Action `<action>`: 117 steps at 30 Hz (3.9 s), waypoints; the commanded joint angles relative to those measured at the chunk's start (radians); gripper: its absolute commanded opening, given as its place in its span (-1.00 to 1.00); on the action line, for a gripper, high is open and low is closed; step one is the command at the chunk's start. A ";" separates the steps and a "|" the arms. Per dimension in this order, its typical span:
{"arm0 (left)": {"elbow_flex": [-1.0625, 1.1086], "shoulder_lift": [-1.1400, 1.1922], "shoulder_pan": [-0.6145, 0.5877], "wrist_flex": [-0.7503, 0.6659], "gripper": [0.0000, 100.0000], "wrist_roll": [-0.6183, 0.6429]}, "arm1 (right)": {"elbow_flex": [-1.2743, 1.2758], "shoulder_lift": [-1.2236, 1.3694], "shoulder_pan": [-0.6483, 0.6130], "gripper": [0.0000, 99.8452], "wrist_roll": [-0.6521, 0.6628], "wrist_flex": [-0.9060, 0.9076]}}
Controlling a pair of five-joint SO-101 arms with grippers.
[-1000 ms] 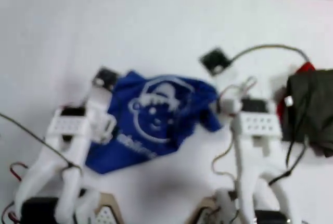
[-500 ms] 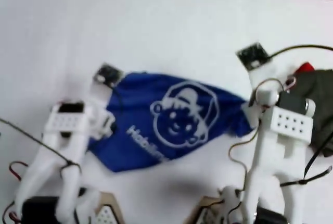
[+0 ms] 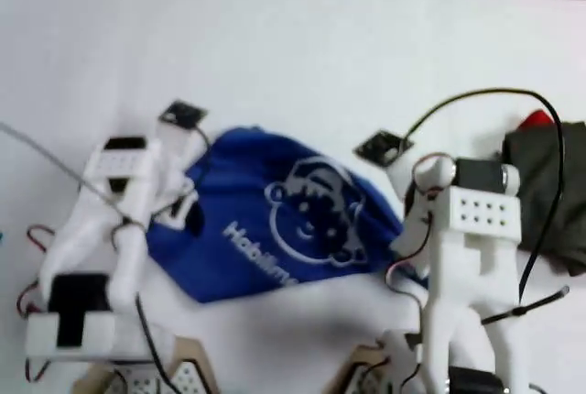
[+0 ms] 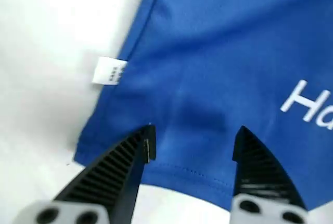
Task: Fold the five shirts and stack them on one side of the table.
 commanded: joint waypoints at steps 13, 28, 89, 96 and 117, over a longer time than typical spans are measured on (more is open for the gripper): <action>0.042 0.048 0.075 0.101 -0.50 -0.031 | -0.219 0.068 -0.143 -0.27 -0.282 -0.466; 0.180 -0.252 0.084 0.106 -0.61 -0.064 | -0.657 0.905 -0.401 -0.27 -0.359 -0.489; 0.236 -0.416 -0.150 0.106 -0.61 -0.035 | -1.297 1.363 -0.622 -0.34 -0.400 -0.283; 0.294 -0.586 -0.155 0.129 -0.61 -0.083 | -1.307 1.405 -0.615 -0.57 -0.400 -0.263; 0.298 -0.586 -0.152 0.114 -0.61 -0.091 | -1.847 1.397 -0.294 -0.96 -0.393 0.007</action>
